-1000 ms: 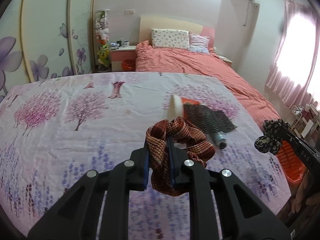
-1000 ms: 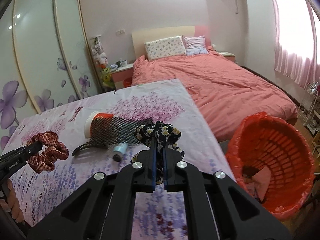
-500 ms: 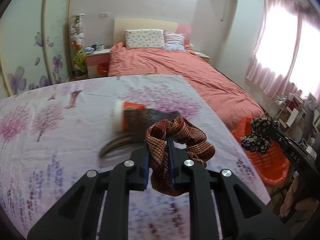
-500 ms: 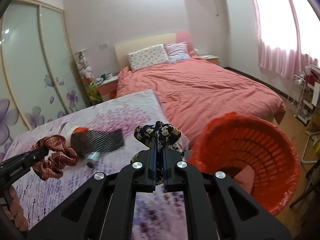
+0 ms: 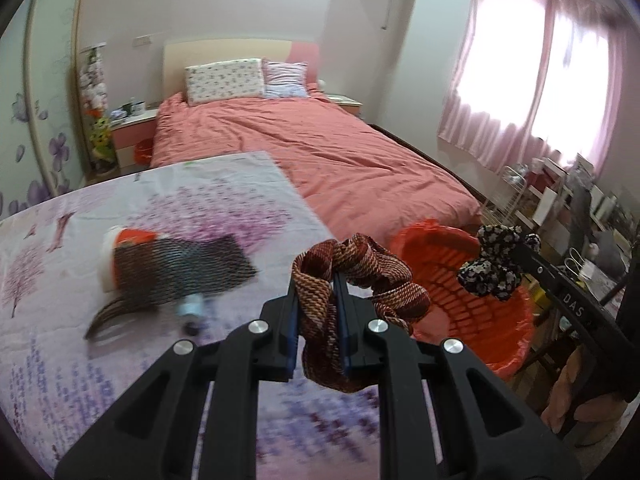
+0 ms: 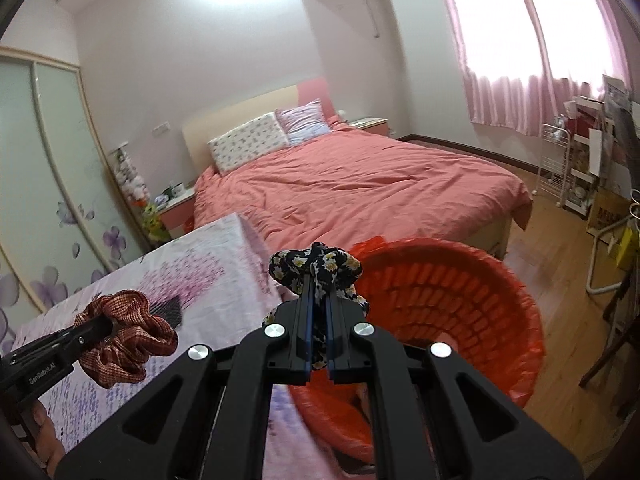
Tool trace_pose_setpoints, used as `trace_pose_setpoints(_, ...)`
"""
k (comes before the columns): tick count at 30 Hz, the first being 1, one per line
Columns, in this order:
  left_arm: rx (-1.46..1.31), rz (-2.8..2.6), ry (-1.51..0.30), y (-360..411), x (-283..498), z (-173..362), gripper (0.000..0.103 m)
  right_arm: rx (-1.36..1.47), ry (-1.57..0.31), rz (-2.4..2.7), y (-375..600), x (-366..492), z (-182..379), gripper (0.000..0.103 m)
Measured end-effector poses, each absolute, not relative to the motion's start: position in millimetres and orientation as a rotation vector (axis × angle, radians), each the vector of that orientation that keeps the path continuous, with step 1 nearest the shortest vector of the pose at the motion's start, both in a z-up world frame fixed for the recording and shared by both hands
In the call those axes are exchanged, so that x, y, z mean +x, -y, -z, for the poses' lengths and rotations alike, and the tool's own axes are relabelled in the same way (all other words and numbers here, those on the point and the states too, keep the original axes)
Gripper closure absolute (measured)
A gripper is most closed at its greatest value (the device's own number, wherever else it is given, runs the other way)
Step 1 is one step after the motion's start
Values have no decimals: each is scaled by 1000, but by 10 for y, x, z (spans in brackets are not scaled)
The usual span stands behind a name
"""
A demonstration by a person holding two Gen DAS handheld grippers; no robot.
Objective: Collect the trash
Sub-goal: 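Carry both cloths in both grippers over the orange basket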
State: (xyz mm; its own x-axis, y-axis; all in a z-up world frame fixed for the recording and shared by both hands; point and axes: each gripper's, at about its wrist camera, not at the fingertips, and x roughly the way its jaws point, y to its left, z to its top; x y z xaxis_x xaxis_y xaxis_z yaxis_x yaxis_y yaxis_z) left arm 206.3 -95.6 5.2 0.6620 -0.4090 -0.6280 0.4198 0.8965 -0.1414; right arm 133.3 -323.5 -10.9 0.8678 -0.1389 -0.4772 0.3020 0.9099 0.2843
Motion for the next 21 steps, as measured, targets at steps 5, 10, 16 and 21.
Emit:
trace_pose_setpoints(5,35,520,-709,1262,2035,-24,86,387,-463,269,3434,1281,186,98)
trace_pose_setpoints(10,46,563,-722,1510,2050,51,86,415,-468,293,3580,1285,256,98)
trace_pose_setpoints(16,53,605,-736,1805,2062,117,86,450,-468,315,3723,1264,314,98)
trace_pose_setpoints(21,59,626,-746,2047,2089,170,79,467,-470,326,3792,1293,326,97)
